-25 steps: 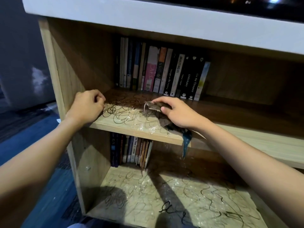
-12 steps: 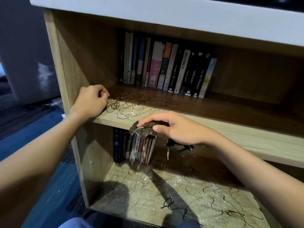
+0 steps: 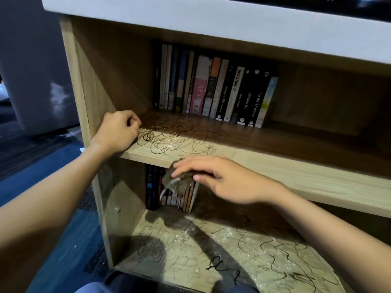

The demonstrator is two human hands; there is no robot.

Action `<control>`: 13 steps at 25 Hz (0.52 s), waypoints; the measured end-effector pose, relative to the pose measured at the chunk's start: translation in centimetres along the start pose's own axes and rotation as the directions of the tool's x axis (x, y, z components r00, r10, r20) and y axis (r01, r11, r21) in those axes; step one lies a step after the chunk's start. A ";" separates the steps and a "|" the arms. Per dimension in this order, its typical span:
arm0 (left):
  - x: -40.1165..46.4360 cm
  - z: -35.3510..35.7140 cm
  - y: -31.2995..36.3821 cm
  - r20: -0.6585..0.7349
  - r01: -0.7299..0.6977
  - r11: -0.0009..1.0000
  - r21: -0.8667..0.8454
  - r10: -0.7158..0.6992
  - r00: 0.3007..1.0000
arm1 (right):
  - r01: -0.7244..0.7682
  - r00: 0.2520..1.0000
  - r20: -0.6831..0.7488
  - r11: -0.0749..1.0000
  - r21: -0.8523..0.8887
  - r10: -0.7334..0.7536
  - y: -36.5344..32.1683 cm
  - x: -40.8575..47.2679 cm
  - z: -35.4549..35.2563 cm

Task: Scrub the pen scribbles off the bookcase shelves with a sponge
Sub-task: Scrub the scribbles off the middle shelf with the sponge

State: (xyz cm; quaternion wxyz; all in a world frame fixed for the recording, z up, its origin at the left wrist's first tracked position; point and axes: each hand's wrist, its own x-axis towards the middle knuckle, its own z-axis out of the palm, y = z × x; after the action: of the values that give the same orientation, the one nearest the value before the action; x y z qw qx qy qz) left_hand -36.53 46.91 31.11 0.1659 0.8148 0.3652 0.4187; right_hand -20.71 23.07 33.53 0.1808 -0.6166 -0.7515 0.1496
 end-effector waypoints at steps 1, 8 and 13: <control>0.0 0.0 0.0 0.002 -0.001 1.000 0.000 0.001 1.000 | 0.014 0.997 0.079 1.000 0.026 -0.016 -0.2 -0.5 -0.5; 0.1 0.1 -0.1 0.005 0.004 1.000 -0.005 -0.004 1.000 | -0.178 0.963 -0.191 0.981 0.076 0.189 2.5 -0.5 -4.0; 0.0 0.0 0.2 0.006 -0.008 1.000 0.008 0.008 1.000 | -0.009 0.998 -0.062 0.992 -0.125 0.002 0.4 2.1 0.4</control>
State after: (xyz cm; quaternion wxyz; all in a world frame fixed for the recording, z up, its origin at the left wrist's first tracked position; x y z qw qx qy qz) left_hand -36.47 46.77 31.23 0.1621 0.8181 0.3629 0.4155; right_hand -20.91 25.25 33.13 0.1647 -0.6331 -0.7517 0.0835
